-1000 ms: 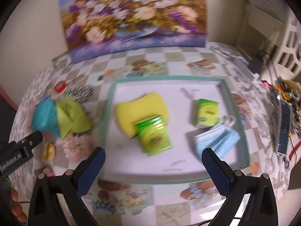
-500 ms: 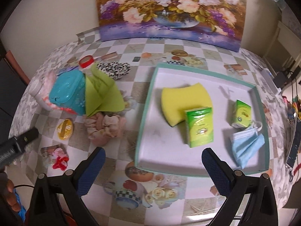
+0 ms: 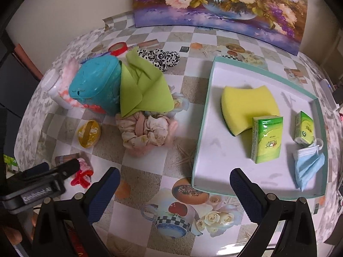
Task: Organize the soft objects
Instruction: 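Move the left gripper to the red fuzzy toy and grasp it, then grasp the floral scrunchie with the right gripper while the left gripper holds the red toy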
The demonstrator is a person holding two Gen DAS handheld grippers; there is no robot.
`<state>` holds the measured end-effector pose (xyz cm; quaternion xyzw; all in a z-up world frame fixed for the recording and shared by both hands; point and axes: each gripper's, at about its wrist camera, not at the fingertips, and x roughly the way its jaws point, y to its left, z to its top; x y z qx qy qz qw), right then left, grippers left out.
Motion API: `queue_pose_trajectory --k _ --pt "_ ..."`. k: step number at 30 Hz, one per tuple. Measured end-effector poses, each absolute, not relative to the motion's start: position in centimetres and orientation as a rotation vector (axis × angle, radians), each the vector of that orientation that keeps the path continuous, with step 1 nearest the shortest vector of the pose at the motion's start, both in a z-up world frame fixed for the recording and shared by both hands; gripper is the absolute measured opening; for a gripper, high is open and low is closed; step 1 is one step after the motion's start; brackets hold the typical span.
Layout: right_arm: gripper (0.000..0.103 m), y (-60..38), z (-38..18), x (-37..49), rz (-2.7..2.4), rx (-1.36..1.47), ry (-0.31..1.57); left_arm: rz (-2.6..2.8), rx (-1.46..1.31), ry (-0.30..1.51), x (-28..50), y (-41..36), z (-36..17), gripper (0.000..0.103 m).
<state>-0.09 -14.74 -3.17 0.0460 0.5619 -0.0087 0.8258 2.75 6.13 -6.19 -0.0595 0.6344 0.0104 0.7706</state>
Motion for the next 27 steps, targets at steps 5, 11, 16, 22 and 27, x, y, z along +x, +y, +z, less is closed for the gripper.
queue_pose_trajectory --k 5,11,16,22,27 --pt "0.103 -14.7 -3.6 0.6 -0.013 0.104 1.188 0.034 -0.143 1.423 3.1 5.8 -7.6 0.077" --pt "0.103 -14.2 -4.0 1.7 0.029 0.140 1.174 0.001 -0.169 1.458 3.2 5.2 -8.7 0.052" --pt "0.103 -14.0 -4.2 2.4 0.048 0.169 1.168 -0.036 -0.181 1.450 3.0 4.7 -8.7 0.037" --pt "0.103 -13.9 -4.4 2.9 0.053 0.181 1.169 -0.036 -0.205 1.438 3.2 4.1 -8.8 0.034" --pt "0.103 -13.8 -4.9 3.4 0.068 0.190 1.175 -0.019 -0.217 1.420 4.0 5.3 -8.6 0.033"
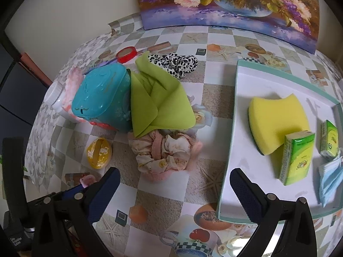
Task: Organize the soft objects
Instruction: 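Grasp the floral scrunchie with the right gripper while the left gripper holds the red toy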
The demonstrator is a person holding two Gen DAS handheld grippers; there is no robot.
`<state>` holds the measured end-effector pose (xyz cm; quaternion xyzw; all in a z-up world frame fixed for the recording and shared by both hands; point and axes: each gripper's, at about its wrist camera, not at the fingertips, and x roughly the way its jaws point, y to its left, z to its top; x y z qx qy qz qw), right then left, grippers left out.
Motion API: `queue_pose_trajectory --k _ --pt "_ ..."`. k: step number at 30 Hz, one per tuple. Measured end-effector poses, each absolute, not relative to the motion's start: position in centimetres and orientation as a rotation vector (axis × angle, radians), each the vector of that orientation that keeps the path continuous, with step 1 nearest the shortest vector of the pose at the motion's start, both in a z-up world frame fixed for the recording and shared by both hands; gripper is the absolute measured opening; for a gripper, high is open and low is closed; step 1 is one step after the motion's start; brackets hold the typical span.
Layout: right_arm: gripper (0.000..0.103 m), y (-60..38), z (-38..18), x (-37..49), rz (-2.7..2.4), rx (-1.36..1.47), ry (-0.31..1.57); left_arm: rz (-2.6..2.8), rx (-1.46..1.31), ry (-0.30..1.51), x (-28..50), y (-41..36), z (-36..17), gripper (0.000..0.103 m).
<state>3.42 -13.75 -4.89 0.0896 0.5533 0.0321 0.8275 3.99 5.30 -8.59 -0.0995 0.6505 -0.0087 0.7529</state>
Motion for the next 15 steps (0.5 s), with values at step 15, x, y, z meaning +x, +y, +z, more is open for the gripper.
queue_pose_trajectory --k 15 --pt "0.086 -11.9 -6.3 4.9 0.160 0.141 1.198 0.093 -0.210 1.377 8.0 6.2 -3.9 0.033"
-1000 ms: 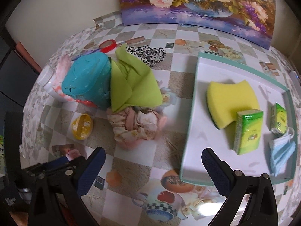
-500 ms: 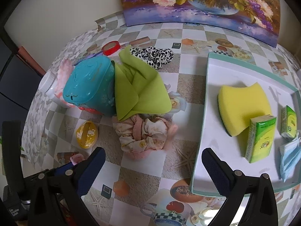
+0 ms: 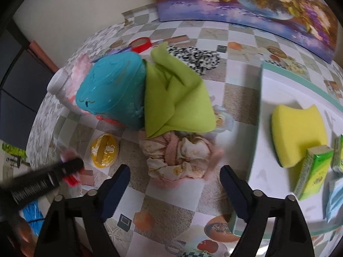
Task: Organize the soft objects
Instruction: 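Grasp the floral scrunchie with the right gripper while the left gripper holds the red toy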
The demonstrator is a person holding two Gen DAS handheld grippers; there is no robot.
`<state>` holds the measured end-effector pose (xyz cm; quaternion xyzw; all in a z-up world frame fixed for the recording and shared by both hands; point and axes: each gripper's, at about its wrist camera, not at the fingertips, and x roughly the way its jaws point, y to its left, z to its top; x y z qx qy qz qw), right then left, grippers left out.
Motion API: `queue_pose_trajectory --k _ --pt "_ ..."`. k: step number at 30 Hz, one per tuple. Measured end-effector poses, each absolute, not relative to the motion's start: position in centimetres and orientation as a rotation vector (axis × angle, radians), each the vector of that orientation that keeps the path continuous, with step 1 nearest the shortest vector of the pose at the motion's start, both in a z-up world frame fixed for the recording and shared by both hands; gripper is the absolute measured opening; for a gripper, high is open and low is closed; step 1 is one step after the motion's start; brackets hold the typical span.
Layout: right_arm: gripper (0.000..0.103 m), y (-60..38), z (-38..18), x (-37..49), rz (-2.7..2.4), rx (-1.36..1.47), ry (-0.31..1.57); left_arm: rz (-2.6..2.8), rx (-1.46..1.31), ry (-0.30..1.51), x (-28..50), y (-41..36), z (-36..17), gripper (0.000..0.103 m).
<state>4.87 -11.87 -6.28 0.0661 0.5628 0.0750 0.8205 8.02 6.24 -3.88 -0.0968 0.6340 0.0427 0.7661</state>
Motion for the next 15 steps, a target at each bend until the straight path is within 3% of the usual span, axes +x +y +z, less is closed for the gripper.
queue_pose_trajectory --k 15 --pt "0.085 -11.2 -9.0 6.8 0.144 0.077 1.260 0.091 -0.201 1.370 9.5 2.7 -4.6 0.033"
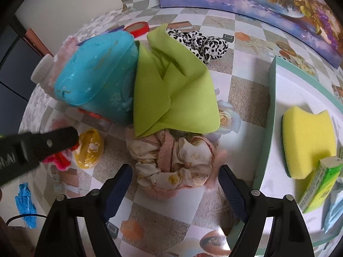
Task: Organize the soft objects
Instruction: 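Grasp the floral scrunchie with the right gripper while the left gripper holds the red toy, then carry the scrunchie and red toy over the white tray with both grippers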
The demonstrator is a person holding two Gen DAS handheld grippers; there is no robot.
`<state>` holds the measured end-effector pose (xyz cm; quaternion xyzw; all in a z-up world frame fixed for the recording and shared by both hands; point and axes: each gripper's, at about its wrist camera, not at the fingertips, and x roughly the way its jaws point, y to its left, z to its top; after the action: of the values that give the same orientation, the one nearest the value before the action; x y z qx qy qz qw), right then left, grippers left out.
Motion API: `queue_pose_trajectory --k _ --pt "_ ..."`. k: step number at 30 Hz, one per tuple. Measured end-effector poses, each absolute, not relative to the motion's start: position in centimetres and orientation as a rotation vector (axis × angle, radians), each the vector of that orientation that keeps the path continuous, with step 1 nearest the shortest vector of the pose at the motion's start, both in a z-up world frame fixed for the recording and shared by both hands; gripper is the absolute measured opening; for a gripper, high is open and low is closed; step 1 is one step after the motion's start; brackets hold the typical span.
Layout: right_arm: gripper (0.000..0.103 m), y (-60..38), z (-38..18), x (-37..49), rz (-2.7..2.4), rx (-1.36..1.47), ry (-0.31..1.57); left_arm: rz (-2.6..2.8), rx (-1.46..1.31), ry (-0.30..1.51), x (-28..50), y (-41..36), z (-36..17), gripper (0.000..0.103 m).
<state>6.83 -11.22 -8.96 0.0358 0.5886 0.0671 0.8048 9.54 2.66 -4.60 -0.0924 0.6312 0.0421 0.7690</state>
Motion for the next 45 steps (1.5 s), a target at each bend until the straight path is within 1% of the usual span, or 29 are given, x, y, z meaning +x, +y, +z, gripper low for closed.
queue_pose_trajectory --k 2,5,8,10,11,13,15,19,31,37,45 --pt "0.084 -11.3 -9.3 7.3 0.135 0.066 1.268 0.090 -0.200 1.371 9.6 2.9 -4.7 0.033" --pt "0.080 -10.8 -9.4 7.5 0.126 0.012 1.257 0.106 -0.194 1.359 9.7 3.2 -4.8 0.033" --pt "0.067 -10.2 -9.4 7.3 0.122 -0.026 1.245 0.100 -0.194 1.378 9.6 3.2 -5.6 0.033" --pt "0.051 -9.6 -9.4 6.9 0.131 -0.035 1.235 0.093 -0.191 1.400 9.6 3.1 -6.2 0.033" --pt "0.049 -9.4 -9.3 6.8 0.135 -0.036 1.234 0.087 -0.187 1.412 9.7 2.9 -6.6 0.033" --pt "0.040 -9.2 -9.1 6.7 0.140 -0.042 1.237 0.079 -0.173 1.429 9.8 2.5 -7.1 0.033" --pt "0.034 -9.2 -9.0 6.4 0.145 -0.043 1.240 0.076 -0.160 1.434 9.9 2.2 -7.3 0.033" --pt "0.026 -9.7 -9.0 5.9 0.151 -0.035 1.250 0.070 -0.146 1.428 10.0 1.9 -7.2 0.033" --pt "0.024 -12.1 -6.9 4.4 0.183 0.051 1.234 0.031 -0.159 1.407 9.1 1.2 -6.3 0.033" --pt "0.024 -14.0 -5.0 3.3 0.167 0.114 1.204 -0.011 -0.199 1.363 8.4 1.3 -4.6 0.033" --pt "0.024 -17.5 -1.1 2.2 0.067 0.193 1.118 -0.078 -0.203 1.290 7.5 0.5 -1.4 0.033"
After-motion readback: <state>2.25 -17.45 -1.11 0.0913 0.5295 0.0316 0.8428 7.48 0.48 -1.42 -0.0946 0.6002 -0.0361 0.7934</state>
